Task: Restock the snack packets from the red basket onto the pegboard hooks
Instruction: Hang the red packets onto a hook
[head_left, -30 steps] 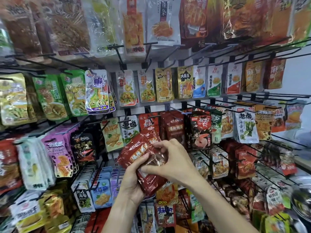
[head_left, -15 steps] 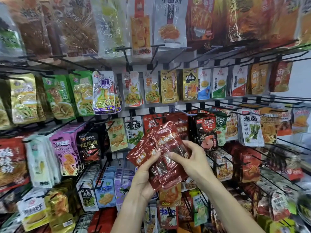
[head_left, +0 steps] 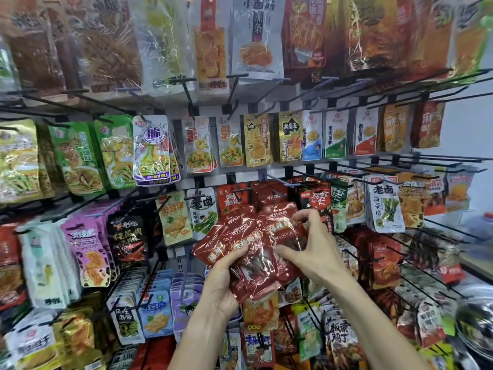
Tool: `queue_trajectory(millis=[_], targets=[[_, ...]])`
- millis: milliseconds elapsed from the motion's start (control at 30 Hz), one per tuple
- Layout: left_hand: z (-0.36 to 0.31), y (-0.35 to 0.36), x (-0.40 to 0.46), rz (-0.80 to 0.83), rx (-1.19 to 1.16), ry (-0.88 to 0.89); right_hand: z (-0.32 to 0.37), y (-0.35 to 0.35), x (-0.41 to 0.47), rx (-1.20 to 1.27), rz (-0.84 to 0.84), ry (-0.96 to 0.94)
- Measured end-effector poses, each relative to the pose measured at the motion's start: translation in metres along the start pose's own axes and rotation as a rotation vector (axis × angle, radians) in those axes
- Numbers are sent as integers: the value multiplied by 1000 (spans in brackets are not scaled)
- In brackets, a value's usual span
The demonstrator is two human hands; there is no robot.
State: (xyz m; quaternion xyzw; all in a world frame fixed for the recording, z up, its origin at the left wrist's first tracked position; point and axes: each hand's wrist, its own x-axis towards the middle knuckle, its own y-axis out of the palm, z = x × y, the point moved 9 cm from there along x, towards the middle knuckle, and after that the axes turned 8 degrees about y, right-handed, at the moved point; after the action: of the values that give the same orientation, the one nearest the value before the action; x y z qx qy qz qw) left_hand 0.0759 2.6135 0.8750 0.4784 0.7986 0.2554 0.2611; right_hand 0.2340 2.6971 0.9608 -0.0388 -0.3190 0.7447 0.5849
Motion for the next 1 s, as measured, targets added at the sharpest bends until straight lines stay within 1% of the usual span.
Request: queue_trajectory(millis=[67,133,200,267,400,500,800,900,1000], targets=[[0,2,1,17,5,1,-3,3,5,30,69,25],[-1,5,0,31,11,9,-10,5,7,164,105,68],[-4,2,2,30,16,45,-14,1,6,338,38,69],[-7,-3,5,18,39,72,-11,-5,4,410,-73,33],[-11,-12,7,-23,62,90,-6,-1,9,333,-138,12],[-11,-14,6,10,67,76,-3,1,16,288,-141,27],[-18,-14,-1,13,53,82,1,8,26,191,-70,51],[-20,-14,-2,12,32,89,6,12,31,109,-31,94],[-23,-14,-4,-10,14,94,9,25,57,13,-25,123]])
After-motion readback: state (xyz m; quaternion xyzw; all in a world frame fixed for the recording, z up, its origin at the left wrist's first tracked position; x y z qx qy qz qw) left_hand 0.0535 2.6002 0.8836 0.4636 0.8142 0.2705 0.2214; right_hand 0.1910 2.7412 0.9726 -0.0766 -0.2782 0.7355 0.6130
